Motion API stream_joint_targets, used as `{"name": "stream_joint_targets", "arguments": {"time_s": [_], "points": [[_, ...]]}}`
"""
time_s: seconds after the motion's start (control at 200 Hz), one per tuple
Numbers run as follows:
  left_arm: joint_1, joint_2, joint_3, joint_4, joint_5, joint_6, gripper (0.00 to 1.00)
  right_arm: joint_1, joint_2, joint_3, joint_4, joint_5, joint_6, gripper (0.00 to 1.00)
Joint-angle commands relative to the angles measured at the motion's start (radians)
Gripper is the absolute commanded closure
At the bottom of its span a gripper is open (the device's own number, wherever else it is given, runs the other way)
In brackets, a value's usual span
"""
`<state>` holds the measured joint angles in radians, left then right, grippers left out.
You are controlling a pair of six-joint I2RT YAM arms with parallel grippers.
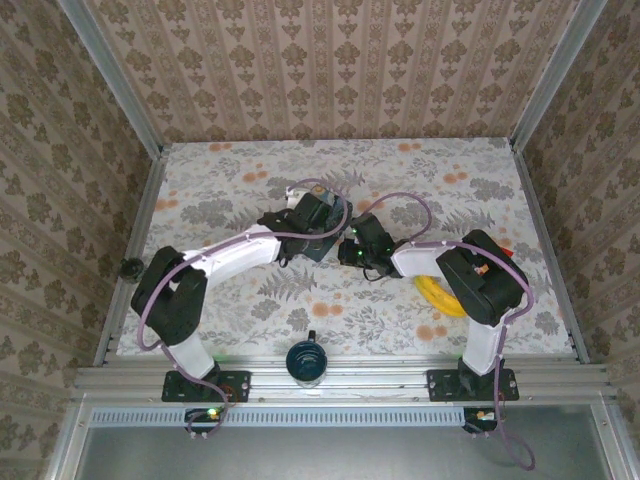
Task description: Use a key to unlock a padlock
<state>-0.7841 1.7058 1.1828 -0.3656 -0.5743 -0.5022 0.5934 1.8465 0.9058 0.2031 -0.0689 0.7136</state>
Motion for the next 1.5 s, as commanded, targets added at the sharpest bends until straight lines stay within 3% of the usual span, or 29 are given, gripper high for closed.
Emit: {"name": "stream_joint_targets", "arguments": {"time_s": [0.0, 0.575, 1.49], "points": [[-0.009, 0.039, 0.032, -0.058, -0.056, 0.028, 0.0, -0.009, -0.032, -0.016, 0.051, -0.022, 0.038, 1.0], [-0.009, 0.049, -0.009, -0.145, -0.07, 0.021, 0.0, -0.03, -0.009, -0.042, 0.164, -0.054, 0.135, 1.0], [-0.009, 0.031, -0.023, -0.127, -0.038, 0.014, 0.0, -0.055, 0.022, -0.045, 0.27, -0.074, 0.256, 1.0]]}}
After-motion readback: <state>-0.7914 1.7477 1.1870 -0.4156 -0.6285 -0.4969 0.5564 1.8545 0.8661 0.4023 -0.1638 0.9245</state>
